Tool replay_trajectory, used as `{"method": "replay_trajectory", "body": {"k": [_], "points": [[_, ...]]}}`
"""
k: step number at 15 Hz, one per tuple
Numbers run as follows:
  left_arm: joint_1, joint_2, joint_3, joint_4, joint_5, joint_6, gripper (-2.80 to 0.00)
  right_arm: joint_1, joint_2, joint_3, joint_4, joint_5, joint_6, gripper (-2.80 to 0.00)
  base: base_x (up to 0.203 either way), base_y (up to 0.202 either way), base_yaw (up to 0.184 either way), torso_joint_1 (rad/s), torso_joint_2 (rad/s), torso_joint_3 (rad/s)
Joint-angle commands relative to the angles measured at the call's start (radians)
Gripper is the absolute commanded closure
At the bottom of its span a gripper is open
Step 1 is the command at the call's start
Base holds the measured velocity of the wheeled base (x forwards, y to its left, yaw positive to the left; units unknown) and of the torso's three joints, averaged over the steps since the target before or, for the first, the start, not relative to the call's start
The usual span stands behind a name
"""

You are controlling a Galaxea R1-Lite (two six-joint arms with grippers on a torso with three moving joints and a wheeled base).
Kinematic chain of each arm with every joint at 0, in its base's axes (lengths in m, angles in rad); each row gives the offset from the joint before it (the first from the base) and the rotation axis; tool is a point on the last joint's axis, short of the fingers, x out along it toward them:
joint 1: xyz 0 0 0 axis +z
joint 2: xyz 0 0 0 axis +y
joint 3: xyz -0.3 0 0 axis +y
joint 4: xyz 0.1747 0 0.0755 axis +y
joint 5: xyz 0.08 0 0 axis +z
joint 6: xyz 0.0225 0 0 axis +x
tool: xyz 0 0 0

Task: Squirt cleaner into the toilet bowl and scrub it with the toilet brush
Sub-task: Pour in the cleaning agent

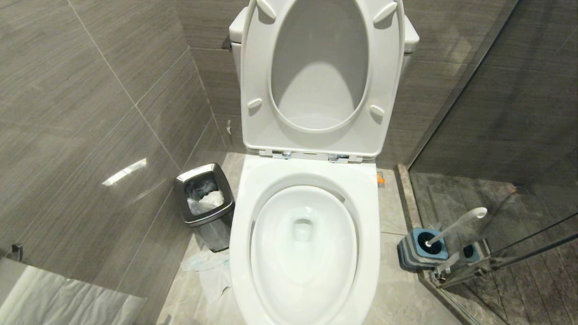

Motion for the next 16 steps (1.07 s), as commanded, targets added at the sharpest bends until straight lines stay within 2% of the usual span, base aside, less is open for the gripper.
{"method": "replay_trajectory", "body": {"k": [1, 4, 8, 11, 16], "points": [[0.000, 0.002, 0.011, 0.137, 0.014, 0.003, 0.00, 0.000, 0.000, 0.002, 0.000, 0.000, 0.000, 0.00, 0.000, 0.000, 0.000, 0.000, 0.00, 0.000], [0.000, 0.002, 0.008, 0.210, 0.046, -0.001, 0.00, 0.000, 0.000, 0.002, 0.000, 0.000, 0.000, 0.00, 0.000, 0.000, 0.000, 0.000, 0.00, 0.000], [-0.001, 0.002, 0.011, 0.199, 0.044, -0.002, 0.00, 0.000, 0.000, 0.002, 0.000, 0.000, 0.000, 0.00, 0.000, 0.000, 0.000, 0.000, 0.00, 0.000], [-0.001, 0.002, 0.011, 0.199, 0.050, -0.063, 0.00, 0.000, 0.000, 0.002, 0.000, 0.000, 0.000, 0.00, 0.000, 0.000, 0.000, 0.000, 0.00, 0.000], [-0.001, 0.002, 0.011, 0.199, 0.060, -0.073, 0.00, 0.000, 0.000, 0.002, 0.000, 0.000, 0.000, 0.00, 0.000, 0.000, 0.000, 0.000, 0.00, 0.000]]}}
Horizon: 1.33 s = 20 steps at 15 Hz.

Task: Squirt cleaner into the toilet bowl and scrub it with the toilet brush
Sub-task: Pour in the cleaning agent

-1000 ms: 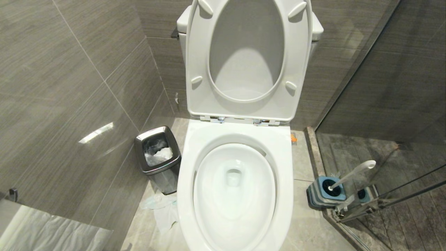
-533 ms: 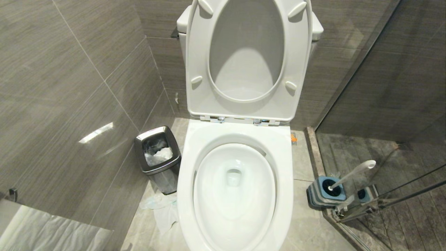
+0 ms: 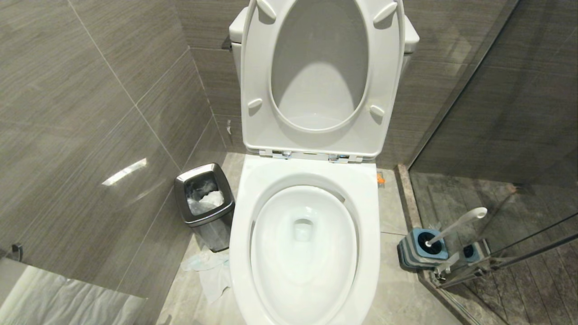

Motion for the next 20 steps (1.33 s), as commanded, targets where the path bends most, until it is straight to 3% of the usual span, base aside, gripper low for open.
{"method": "replay_trajectory", "body": {"k": [1, 20], "points": [[0.001, 0.002, 0.000, 0.000, -0.001, 0.002, 0.00, 0.000, 0.000, 0.002, 0.000, 0.000, -0.001, 0.00, 0.000, 0.000, 0.000, 0.000, 0.00, 0.000], [0.000, 0.002, 0.000, 0.000, -0.001, 0.001, 0.00, 0.000, 0.000, 0.002, 0.000, 0.000, -0.001, 0.00, 0.000, 0.000, 0.000, 0.000, 0.00, 0.000]]}}
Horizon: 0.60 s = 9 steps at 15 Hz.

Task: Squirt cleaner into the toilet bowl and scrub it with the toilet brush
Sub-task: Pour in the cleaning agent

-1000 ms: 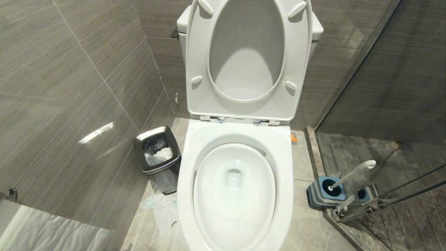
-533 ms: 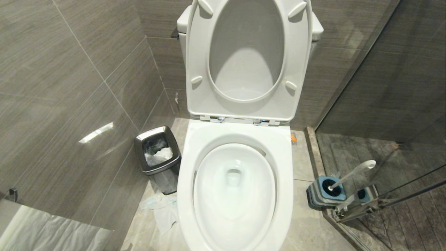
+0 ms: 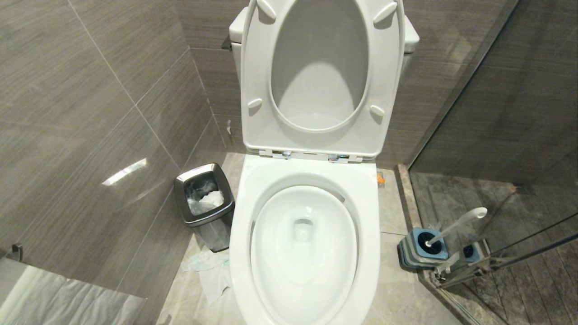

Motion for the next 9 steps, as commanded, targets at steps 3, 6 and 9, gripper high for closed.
{"method": "replay_trajectory", "body": {"k": [3, 6, 9], "points": [[0.000, 0.002, 0.000, 0.000, -0.001, 0.000, 0.00, 0.000, 0.000, 0.002, 0.000, 0.000, -0.001, 0.00, 0.000, 0.000, 0.000, 0.000, 0.00, 0.000], [0.000, 0.002, 0.000, 0.000, -0.001, 0.000, 0.00, 0.000, 0.000, 0.002, 0.000, 0.000, -0.001, 0.00, 0.000, 0.000, 0.000, 0.000, 0.00, 0.000], [0.000, 0.002, 0.000, 0.000, -0.001, 0.001, 0.00, 0.000, 0.000, 0.002, 0.000, 0.000, -0.001, 0.00, 0.000, 0.000, 0.000, 0.000, 0.00, 0.000]]}}
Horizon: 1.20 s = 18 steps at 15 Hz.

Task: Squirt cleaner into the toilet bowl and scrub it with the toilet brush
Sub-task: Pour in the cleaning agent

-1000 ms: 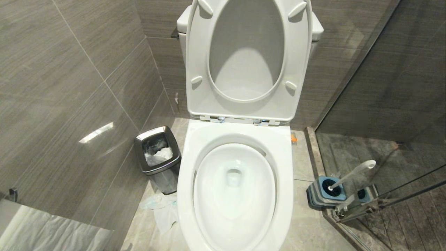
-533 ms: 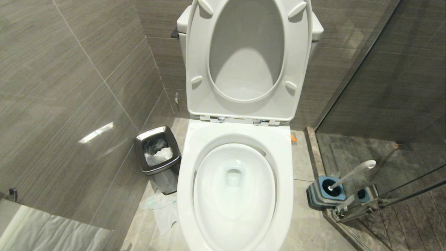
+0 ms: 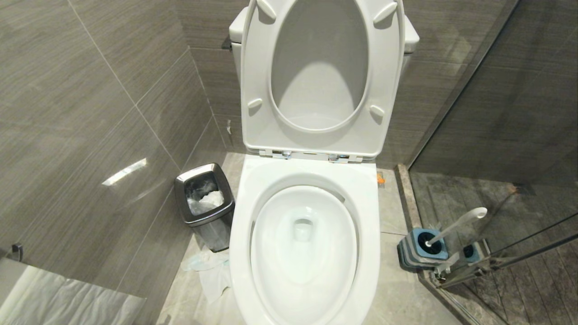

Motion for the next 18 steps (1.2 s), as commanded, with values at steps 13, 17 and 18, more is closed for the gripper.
{"method": "replay_trajectory", "body": {"k": [13, 17, 18], "points": [[0.000, 0.001, 0.000, 0.000, 0.003, -0.001, 0.00, 0.000, 0.000, 0.002, 0.000, 0.000, 0.000, 0.00, 0.000, 0.000, 0.000, 0.000, 0.00, 0.000], [0.000, 0.001, 0.000, 0.000, 0.007, 0.001, 0.00, 0.000, -0.001, 0.002, 0.000, 0.000, -0.002, 0.00, 0.000, 0.000, 0.000, 0.000, 0.00, 0.000], [0.001, 0.001, 0.000, 0.000, 0.023, -0.003, 0.00, 0.000, 0.000, 0.002, 0.000, 0.001, 0.000, 0.00, 0.000, 0.000, 0.000, 0.000, 0.00, 0.000]]}}
